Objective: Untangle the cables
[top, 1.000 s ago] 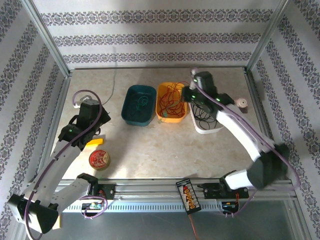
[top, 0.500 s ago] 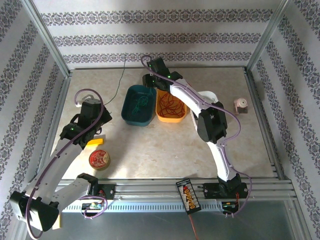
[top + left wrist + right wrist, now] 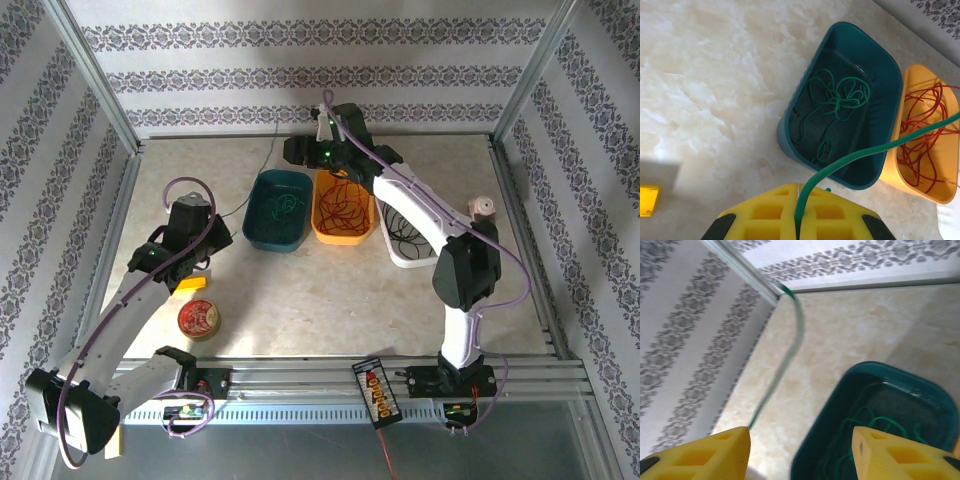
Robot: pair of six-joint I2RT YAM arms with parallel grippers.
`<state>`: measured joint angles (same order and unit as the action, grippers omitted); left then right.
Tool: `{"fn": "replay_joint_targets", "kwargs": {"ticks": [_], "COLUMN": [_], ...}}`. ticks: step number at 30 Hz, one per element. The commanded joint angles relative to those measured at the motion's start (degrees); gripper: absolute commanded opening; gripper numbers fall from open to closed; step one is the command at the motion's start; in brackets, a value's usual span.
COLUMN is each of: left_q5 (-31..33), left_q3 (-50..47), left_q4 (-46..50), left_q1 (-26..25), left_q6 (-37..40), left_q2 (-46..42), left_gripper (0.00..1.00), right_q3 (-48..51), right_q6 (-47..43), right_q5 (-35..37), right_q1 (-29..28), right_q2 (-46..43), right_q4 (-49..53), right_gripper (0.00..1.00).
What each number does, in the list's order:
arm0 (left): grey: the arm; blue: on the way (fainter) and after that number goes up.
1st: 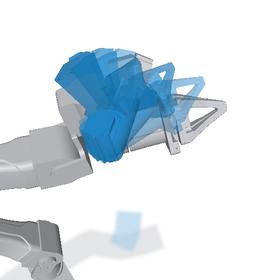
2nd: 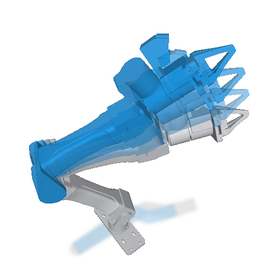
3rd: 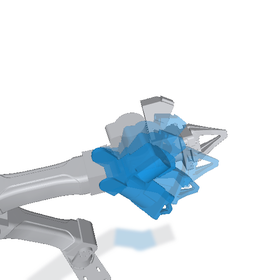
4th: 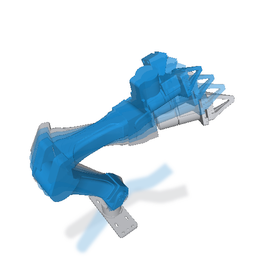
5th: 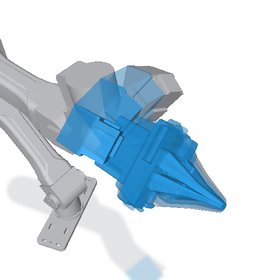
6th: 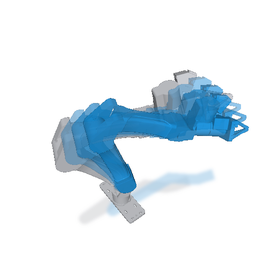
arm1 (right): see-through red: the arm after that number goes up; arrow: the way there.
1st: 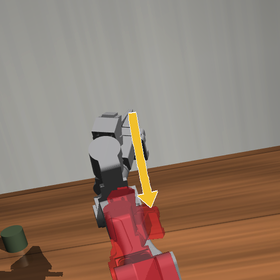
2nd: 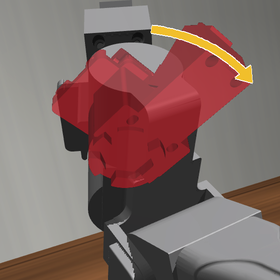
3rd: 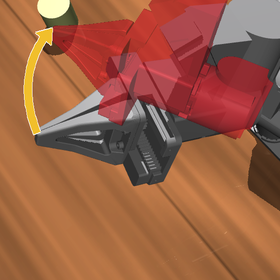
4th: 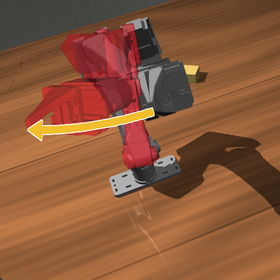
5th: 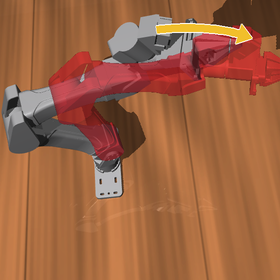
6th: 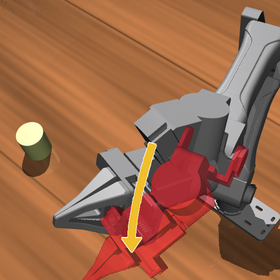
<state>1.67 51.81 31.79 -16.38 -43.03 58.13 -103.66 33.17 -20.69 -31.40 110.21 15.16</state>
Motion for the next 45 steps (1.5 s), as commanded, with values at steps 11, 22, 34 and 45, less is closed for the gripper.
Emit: {"fn": "replay_joint_targets", "kwargs": {"ticks": [11,22,34,45], "left_q5": [-2.8,-2.9,-4.4,-5.9], "left_q3": [-2.2,-3.5,-4.0,-4.0], "left_q4": [-4.6,-5.1,-6.1,-7.1], "left_q1": [0.5,0.5,0.5,0.4], "left_q6": [1.2,1.1,1.6,2.1], "left_q2": [-3.9,-5.0,-4.5,-4.3], "left_gripper": [0.0,0.0,0.0,0.0], "right_q3": [1.3,5.7,11.0,6.4], "right_q6": [8.4,7.6,8.1,11.1], "right_q5": [-8.1,-5.7,-5.2,-6.3], "right_q1": [-8.2,-6.5,-5.4,-5.4], "right_q2": [3.1,-1.4,-4.5,0.8], "right_q4": [-5.4,-5.6,-7.8,-10.7], "right_gripper": [0.55,0.52,0.52,0.5]}}
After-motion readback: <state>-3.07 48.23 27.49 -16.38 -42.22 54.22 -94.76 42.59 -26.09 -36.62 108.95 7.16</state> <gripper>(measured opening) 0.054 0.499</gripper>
